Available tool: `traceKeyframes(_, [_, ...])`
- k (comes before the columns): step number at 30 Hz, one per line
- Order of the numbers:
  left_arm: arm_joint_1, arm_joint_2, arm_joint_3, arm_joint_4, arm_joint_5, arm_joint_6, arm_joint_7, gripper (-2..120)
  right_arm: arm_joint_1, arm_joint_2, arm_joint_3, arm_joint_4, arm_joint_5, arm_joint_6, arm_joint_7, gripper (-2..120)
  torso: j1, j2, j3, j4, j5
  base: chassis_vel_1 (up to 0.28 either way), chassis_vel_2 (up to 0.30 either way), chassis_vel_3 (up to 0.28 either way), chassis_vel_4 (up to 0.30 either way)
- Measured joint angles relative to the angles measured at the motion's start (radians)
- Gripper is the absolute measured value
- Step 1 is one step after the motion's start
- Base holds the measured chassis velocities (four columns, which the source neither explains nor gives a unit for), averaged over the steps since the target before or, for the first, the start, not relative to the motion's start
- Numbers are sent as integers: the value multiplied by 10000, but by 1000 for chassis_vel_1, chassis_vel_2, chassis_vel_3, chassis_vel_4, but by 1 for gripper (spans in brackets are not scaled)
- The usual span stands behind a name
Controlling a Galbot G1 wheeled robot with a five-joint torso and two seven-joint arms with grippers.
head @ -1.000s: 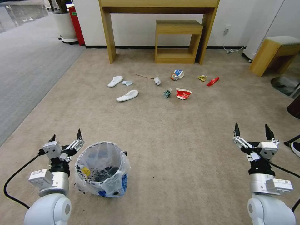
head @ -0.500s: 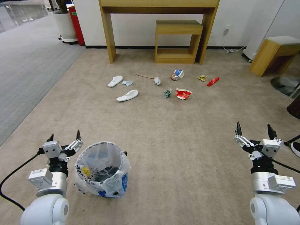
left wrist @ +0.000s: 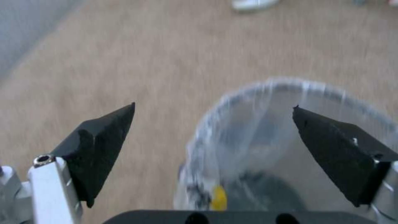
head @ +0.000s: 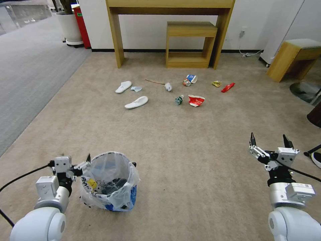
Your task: Pick up the trash bin and place the garbage on the floor into it.
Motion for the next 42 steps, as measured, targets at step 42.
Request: traceKeyframes(42, [-1186, 364, 660, 3469, -1915, 75, -937, 100, 322, -189, -141, -1327, -221, 1625, -1288, 100, -2, 2, -3, 2, 15, 0, 0, 0, 0])
